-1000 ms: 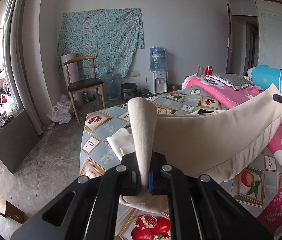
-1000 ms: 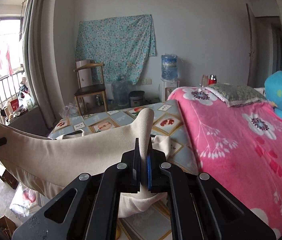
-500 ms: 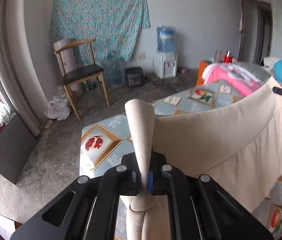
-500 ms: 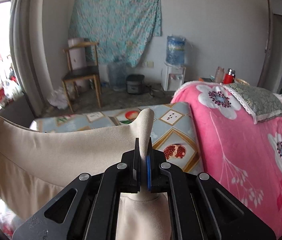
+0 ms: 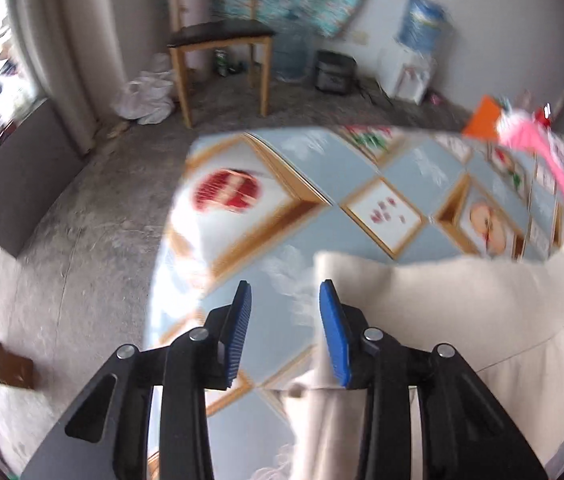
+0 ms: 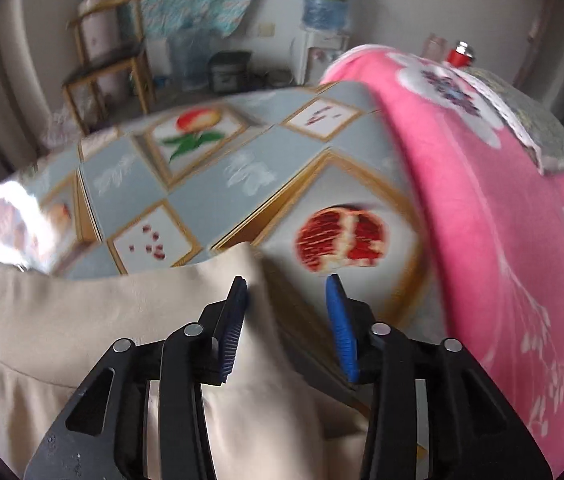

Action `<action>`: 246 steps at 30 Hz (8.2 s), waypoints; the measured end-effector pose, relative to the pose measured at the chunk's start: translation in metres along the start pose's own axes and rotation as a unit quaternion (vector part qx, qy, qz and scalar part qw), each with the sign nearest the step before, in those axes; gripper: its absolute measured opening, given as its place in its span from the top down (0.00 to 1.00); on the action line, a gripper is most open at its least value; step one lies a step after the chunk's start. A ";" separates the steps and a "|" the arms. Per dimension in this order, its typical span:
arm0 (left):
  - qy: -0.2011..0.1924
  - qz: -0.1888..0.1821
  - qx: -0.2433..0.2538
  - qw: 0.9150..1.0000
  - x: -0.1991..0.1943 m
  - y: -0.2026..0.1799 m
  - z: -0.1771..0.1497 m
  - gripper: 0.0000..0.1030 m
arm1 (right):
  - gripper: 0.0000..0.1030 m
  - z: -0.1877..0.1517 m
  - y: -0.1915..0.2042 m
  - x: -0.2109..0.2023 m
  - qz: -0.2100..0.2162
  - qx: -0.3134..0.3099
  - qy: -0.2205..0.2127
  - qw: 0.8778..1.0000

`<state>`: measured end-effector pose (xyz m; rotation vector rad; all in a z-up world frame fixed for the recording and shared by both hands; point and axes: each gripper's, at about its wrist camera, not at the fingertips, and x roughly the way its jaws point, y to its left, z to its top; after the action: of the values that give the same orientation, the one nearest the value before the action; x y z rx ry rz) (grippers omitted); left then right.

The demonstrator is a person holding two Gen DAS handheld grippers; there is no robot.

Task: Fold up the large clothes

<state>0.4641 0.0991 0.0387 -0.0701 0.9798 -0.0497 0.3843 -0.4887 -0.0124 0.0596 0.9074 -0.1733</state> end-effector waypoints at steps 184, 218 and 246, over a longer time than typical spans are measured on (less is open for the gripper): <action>-0.024 0.035 0.027 0.999 -0.208 -0.139 -0.272 0.05 | 0.07 -0.262 0.111 -0.277 0.037 0.002 -0.049 0.998; -0.033 0.041 0.033 0.998 -0.211 -0.137 -0.273 0.05 | 0.07 -0.260 0.108 -0.273 0.018 -0.010 -0.045 0.999; -0.038 0.043 0.035 0.998 -0.214 -0.137 -0.270 0.05 | 0.07 -0.261 0.109 -0.273 0.015 -0.014 -0.043 0.999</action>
<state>0.1194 -0.0312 0.0766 0.0346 0.9039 -0.0022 0.0358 -0.3153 0.0401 0.0403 0.8219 -0.1339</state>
